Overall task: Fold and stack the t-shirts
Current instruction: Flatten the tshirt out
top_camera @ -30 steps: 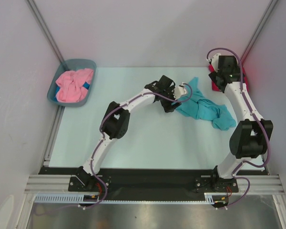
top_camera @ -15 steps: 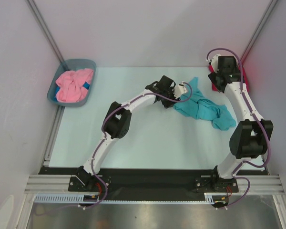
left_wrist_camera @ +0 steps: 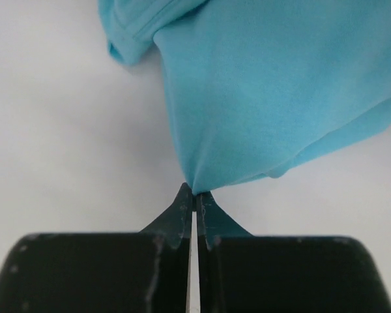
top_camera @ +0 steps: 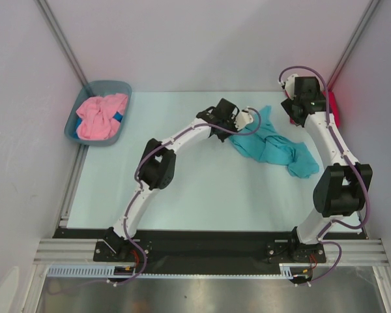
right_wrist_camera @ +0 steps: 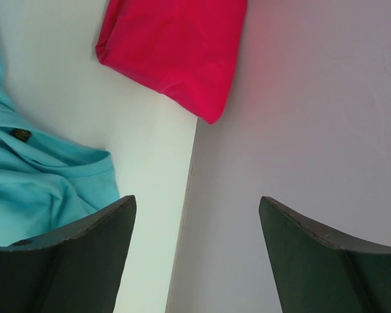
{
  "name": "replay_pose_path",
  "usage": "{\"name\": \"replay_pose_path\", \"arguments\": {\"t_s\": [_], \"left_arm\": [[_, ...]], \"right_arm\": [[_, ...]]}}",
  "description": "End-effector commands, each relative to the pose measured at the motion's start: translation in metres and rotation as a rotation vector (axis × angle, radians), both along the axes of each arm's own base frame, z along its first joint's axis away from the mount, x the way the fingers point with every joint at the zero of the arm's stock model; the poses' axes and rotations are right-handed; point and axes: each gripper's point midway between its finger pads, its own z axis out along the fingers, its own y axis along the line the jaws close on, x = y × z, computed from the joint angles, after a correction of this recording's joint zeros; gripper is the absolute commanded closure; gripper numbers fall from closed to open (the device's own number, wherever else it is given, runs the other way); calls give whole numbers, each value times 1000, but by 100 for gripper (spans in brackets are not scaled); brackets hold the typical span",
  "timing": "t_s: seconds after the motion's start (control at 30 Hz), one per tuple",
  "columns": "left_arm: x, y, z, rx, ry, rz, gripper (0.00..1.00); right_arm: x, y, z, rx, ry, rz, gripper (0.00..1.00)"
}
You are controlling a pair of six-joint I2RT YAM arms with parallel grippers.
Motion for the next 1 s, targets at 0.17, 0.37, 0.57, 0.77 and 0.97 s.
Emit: {"name": "replay_pose_path", "arguments": {"t_s": [0.17,0.37,0.57,0.77,0.97], "left_arm": [[32,164,168,148,-219,321,100],[20,228,224,244,-289,413,100],[0,207,207,248,-223,344,77],[-2,201,210,273,-244,330,3],[1,202,213,282,-260,334,4]], "right_arm": [[13,5,34,20,-103,11,18],[20,21,29,36,-98,36,18],[23,49,18,23,-56,99,17],[28,58,17,13,-55,123,16],[26,66,-1,55,-8,135,16]]}}
